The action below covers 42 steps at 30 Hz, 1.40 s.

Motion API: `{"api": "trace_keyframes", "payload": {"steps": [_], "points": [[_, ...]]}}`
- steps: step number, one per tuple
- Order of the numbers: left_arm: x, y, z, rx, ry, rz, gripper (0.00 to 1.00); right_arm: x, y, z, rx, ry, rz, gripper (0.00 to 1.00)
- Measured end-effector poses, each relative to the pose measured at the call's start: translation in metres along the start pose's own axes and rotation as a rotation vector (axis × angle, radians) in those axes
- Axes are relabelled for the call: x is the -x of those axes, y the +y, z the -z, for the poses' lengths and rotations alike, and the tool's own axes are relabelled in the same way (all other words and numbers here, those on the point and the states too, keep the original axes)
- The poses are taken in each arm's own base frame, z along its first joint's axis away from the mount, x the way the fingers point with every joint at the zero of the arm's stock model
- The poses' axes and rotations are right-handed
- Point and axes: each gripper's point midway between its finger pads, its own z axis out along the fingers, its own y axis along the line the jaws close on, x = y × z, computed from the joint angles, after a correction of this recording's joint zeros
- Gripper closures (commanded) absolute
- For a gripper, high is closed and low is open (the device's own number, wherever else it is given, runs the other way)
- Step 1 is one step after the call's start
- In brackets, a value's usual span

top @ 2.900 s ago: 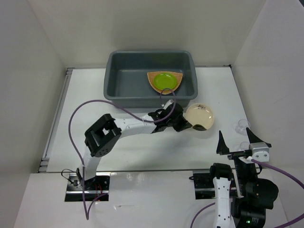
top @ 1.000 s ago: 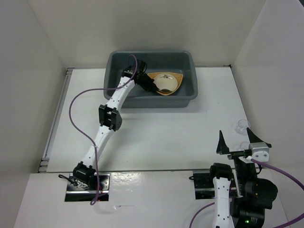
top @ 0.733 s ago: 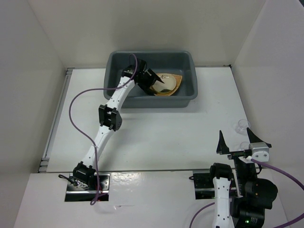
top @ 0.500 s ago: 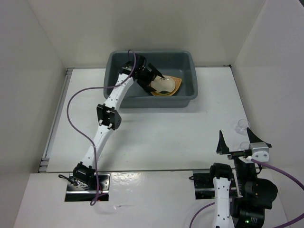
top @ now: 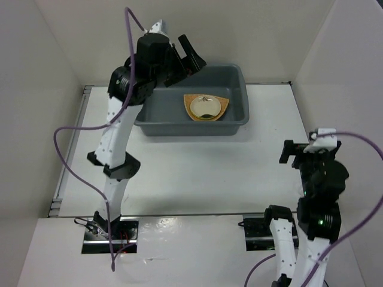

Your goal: Place the mixed dishes into the plastic bin

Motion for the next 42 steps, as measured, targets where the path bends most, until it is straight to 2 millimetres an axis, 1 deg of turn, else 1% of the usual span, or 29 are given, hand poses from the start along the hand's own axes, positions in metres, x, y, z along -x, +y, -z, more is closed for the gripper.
{"api": "trace_keyframes", "payload": {"steps": [1,2,3,4,5,6,8,9,10,11,12,13,14,15,16,17,18,19,20,21,23,24,25,26,30,32,34,36,42], "points": [[0.001,-0.012,0.022,-0.007,-0.034,-0.051,0.00,-0.013,-0.006,-0.013,-0.019,0.081,0.026,0.02],[-0.002,-0.021,0.041,-0.007,-0.055,-0.093,0.00,-0.019,-0.010,-0.020,-0.033,0.129,0.044,0.02],[-0.007,-0.026,0.059,0.006,-0.064,-0.136,0.00,-0.028,-0.018,-0.029,-0.057,0.193,0.072,0.02],[-0.013,-0.025,0.072,0.027,-0.065,-0.176,0.00,-0.037,-0.026,-0.039,-0.083,0.253,0.109,0.02],[-0.016,-0.023,0.081,0.050,-0.068,-0.211,0.00,-0.046,-0.033,-0.047,-0.102,0.305,0.144,0.02],[-0.017,-0.015,0.084,0.093,-0.080,-0.249,0.00,-0.057,-0.039,-0.052,-0.116,0.361,0.182,0.02],[-0.022,0.003,0.080,0.197,-0.097,-0.326,0.00,-0.085,-0.046,-0.061,-0.119,0.474,0.247,0.02],[-0.029,0.015,0.073,0.257,-0.094,-0.375,0.00,-0.100,-0.048,-0.061,-0.112,0.533,0.274,0.02],[-0.039,0.028,0.061,0.318,-0.087,-0.433,0.00,-0.115,-0.049,-0.062,-0.101,0.589,0.295,0.02],[-0.051,0.041,0.056,0.357,-0.069,-0.497,0.00,-0.130,-0.051,-0.063,-0.091,0.647,0.310,0.02],[-0.072,0.061,0.048,0.390,-0.016,-0.569,0.00,-0.143,-0.052,-0.064,-0.083,0.693,0.322,0.02],[-0.094,0.080,0.043,0.385,0.036,-0.613,0.00,-0.154,-0.053,-0.064,-0.074,0.734,0.330,0.02],[-0.111,0.096,0.043,0.359,0.066,-0.632,0.00,-0.167,-0.053,-0.064,-0.060,0.777,0.339,0.02],[-0.127,0.123,0.049,0.327,0.092,-0.632,0.00,-0.179,-0.053,-0.065,-0.044,0.819,0.347,0.02],[-0.133,0.160,0.069,0.338,0.121,-0.636,0.00,-0.189,-0.052,-0.064,-0.027,0.852,0.355,0.02],[-0.129,0.183,0.089,0.348,0.116,-0.626,0.00,-0.197,-0.051,-0.063,-0.014,0.877,0.362,0.02],[-0.112,0.196,0.110,0.353,0.067,-0.597,0.00,-0.204,-0.051,-0.062,-0.003,0.897,0.371,0.02],[-0.093,0.195,0.125,0.343,0.004,-0.574,0.00,-0.209,-0.052,-0.062,0.006,0.912,0.380,0.02],[-0.069,0.181,0.139,0.302,-0.081,-0.549,0.00,-0.214,-0.052,-0.063,0.014,0.927,0.389,0.02],[-0.051,0.164,0.151,0.254,-0.153,-0.533,0.00,-0.221,-0.054,-0.064,0.019,0.944,0.396,0.02],[-0.029,0.137,0.166,0.171,-0.248,-0.513,0.00,-0.233,-0.057,-0.066,0.026,0.982,0.408,0.02],[-0.025,0.133,0.168,0.154,-0.267,-0.516,0.00,-0.240,-0.059,-0.068,0.030,1.004,0.411,0.02],[-0.026,0.134,0.168,0.147,-0.268,-0.522,0.00,-0.246,-0.060,-0.069,0.035,1.026,0.411,0.02],[-0.033,0.138,0.165,0.148,-0.253,-0.529,0.00,-0.253,-0.062,-0.072,0.038,1.047,0.409,0.02],[-0.064,0.166,0.149,0.192,-0.145,-0.564,0.00,-0.281,-0.069,-0.078,0.058,1.142,0.392,0.02],[-0.074,0.177,0.145,0.214,-0.100,-0.578,0.00,-0.292,-0.070,-0.080,0.065,1.171,0.385,0.02],[-0.078,0.182,0.146,0.227,-0.081,-0.584,0.00,-0.300,-0.071,-0.082,0.068,1.191,0.385,0.02],[-0.076,0.182,0.148,0.227,-0.088,-0.581,0.00,-0.303,-0.072,-0.085,0.072,1.196,0.383,0.02],[-0.076,0.186,0.155,0.226,-0.095,-0.578,0.00,-0.305,-0.076,-0.099,0.062,1.178,0.379,0.02]]}}
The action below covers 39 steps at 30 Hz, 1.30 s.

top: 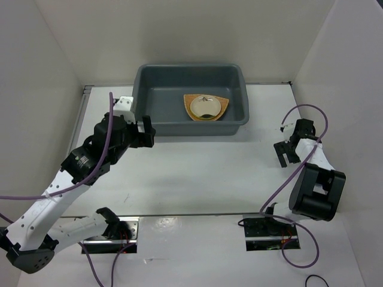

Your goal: Place the mixed dishes into the plastic bin

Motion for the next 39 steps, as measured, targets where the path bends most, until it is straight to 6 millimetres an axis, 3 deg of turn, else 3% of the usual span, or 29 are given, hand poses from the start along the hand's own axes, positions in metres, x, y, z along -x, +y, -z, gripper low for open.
{"api": "trace_keyframes", "payload": {"steps": [5,11,14,19,25,28,29,30,31,34,36,39], "points": [[-0.008,0.003,0.001,0.004,0.011,-0.004,0.00,0.011,-0.003,0.004,0.007,-0.035,-0.004,0.02],[-0.016,0.006,0.001,0.010,0.026,-0.009,0.00,0.038,-0.024,0.031,-0.053,-0.141,-0.015,0.02],[-0.019,0.007,0.001,0.012,0.032,-0.011,0.00,0.045,-0.032,0.035,-0.071,-0.157,-0.009,0.02],[-0.017,0.007,0.003,0.009,0.022,-0.007,0.00,0.042,-0.033,0.010,-0.035,-0.087,-0.001,0.04],[-0.013,0.010,0.013,0.002,-0.003,0.007,0.00,0.032,-0.018,-0.018,0.042,-0.009,0.012,0.11],[-0.013,0.012,0.017,0.000,-0.012,0.012,0.00,0.033,-0.017,-0.019,0.047,-0.009,0.014,0.22],[-0.015,0.012,0.017,0.001,-0.010,0.012,0.00,0.033,-0.017,-0.020,0.050,-0.008,0.017,0.31],[-0.017,0.013,0.018,0.002,-0.006,0.011,0.00,0.033,-0.016,-0.022,0.055,-0.006,0.021,0.59],[-0.019,0.014,0.018,0.003,-0.004,0.010,0.00,0.032,-0.015,-0.024,0.061,0.000,0.028,0.71],[-0.023,0.016,0.019,0.006,0.003,0.009,0.00,0.030,-0.012,-0.027,0.086,0.017,0.025,0.96],[-0.024,0.017,0.020,0.009,0.002,0.009,0.00,0.035,-0.017,-0.022,0.080,0.006,0.019,1.00],[-0.025,0.019,0.022,0.012,0.002,0.013,0.00,0.053,-0.025,0.002,0.064,-0.051,0.012,1.00]]}}
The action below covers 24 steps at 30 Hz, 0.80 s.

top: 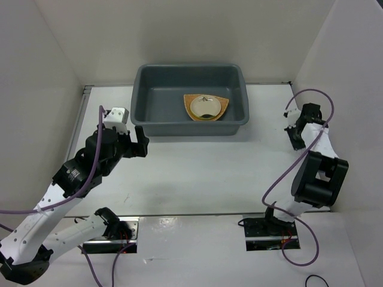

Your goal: Place the mixed dishes into the plastic bin

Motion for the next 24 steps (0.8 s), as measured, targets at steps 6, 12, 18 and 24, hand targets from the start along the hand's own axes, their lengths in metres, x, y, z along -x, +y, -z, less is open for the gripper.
{"api": "trace_keyframes", "payload": {"steps": [6,12,18,24], "points": [[-0.002,-0.001,-0.001,0.001,0.004,0.014,0.00,0.094,0.016,0.124,-0.112,-0.313,0.128,1.00],[-0.012,0.004,-0.009,0.036,0.031,0.000,0.00,0.188,0.088,0.272,-0.053,-0.708,0.278,1.00],[-0.022,0.009,-0.021,0.083,0.070,-0.020,0.00,0.251,0.118,0.288,-0.007,-0.744,0.332,1.00],[-0.031,0.024,-0.024,0.163,0.071,-0.032,0.00,0.319,0.261,0.245,0.204,-0.695,0.554,1.00]]}}
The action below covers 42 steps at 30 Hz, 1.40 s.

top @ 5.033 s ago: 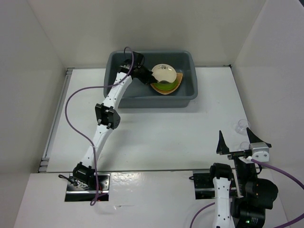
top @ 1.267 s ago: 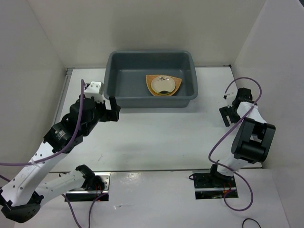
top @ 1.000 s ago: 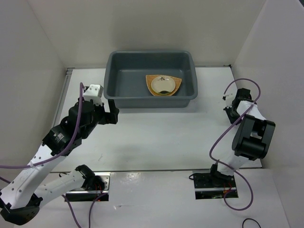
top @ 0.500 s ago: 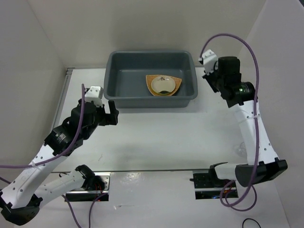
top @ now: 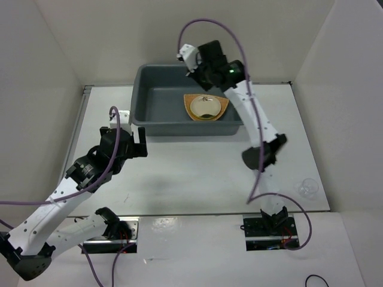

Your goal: Place the mixed dishes into the plastic bin

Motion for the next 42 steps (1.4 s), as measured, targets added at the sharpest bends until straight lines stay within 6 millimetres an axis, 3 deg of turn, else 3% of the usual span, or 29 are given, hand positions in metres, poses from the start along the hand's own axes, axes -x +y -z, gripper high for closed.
{"api": "trace_keyframes", "payload": {"steps": [3,8,12,15,18,22,27,35,36,37,42], "points": [[-0.004,0.012,0.003,0.042,-0.026,0.014,0.00,0.040,0.033,-0.061,0.046,-0.100,0.002,0.99],[-0.007,0.033,0.017,0.082,-0.101,0.065,0.00,0.022,0.117,-0.129,0.192,-0.025,0.047,0.97],[0.001,0.037,0.017,0.104,-0.138,0.086,0.00,0.016,0.171,-0.152,0.289,-0.006,0.087,0.93],[-0.007,0.032,0.003,0.129,-0.092,0.051,0.00,0.016,0.195,-0.158,0.333,-0.009,0.112,0.90],[-0.019,0.029,-0.009,0.146,-0.041,0.013,0.00,0.010,0.201,-0.168,0.343,-0.002,0.134,0.90],[-0.020,0.029,-0.011,0.150,-0.036,0.009,0.00,-0.006,0.200,-0.192,0.338,0.019,0.167,0.90],[-0.023,0.028,-0.015,0.161,-0.022,-0.002,0.00,-0.024,0.186,-0.208,0.324,0.045,0.189,0.83],[-0.033,0.026,-0.026,0.179,0.024,-0.036,0.00,-0.064,0.198,-0.233,0.367,0.130,0.230,0.71],[-0.033,0.026,-0.026,0.180,0.024,-0.036,0.00,-0.065,0.197,-0.234,0.367,0.132,0.232,0.65],[-0.034,0.026,-0.026,0.181,0.025,-0.037,0.00,-0.066,0.197,-0.235,0.366,0.134,0.234,0.42],[-0.039,0.026,-0.031,0.195,0.047,-0.054,0.00,-0.060,0.192,-0.236,0.348,0.113,0.238,0.20]]}}
